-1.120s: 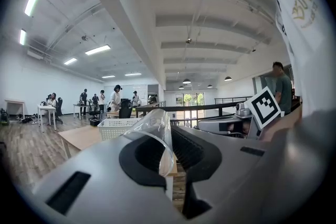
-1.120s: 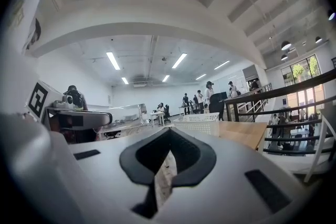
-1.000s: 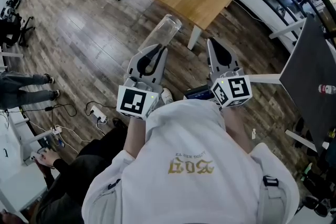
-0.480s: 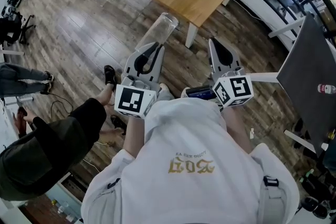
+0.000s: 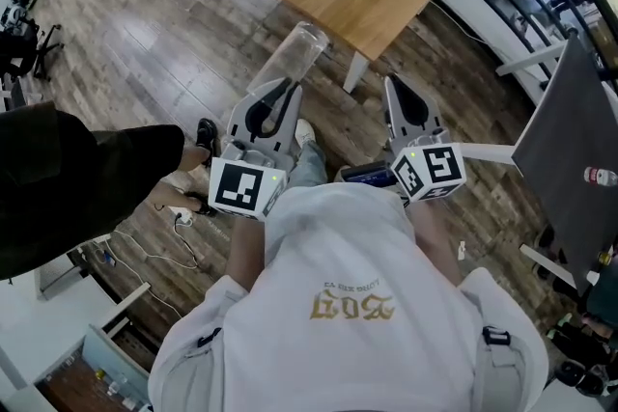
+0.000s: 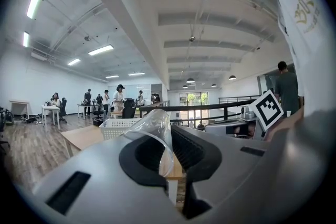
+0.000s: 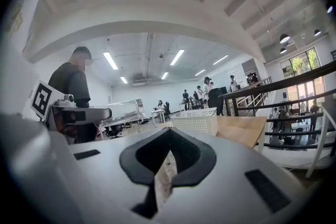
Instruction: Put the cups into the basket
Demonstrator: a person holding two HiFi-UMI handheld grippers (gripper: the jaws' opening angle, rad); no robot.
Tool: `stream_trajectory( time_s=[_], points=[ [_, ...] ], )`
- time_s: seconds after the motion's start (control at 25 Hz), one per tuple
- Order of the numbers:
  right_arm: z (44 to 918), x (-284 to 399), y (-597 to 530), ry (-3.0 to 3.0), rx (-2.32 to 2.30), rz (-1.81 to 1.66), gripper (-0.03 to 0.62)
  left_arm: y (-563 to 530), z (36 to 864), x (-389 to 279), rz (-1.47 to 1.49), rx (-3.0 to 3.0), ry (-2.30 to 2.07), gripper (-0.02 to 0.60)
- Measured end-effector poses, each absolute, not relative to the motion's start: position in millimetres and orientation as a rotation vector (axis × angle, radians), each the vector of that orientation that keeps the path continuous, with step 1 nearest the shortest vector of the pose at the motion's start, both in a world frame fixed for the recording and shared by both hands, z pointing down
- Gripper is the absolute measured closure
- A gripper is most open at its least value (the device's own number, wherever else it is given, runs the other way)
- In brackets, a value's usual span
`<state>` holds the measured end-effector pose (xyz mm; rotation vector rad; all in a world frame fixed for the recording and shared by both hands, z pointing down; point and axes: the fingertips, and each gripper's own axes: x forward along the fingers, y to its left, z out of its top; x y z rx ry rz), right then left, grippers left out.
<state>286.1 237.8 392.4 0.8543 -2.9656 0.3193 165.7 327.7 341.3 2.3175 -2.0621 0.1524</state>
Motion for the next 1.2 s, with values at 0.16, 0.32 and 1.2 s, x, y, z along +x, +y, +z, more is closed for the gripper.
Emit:
stream_trajectory(
  time_s=[0.16,0.32,1.2],
  points=[
    [393,258,212,-2.965,0.874,0.307,0.583,305,343,138,0.123,2.33,-2.05,0.54],
    [384,219,188,-2.967,0.876,0.276,0.583,283,339,106,0.104,2.35,-2.026,0.541],
    [390,104,96,-2.918,0.955,0.297,0.583,176,330,-11,0.063,2.431,-1.937,0.54]
  ],
)
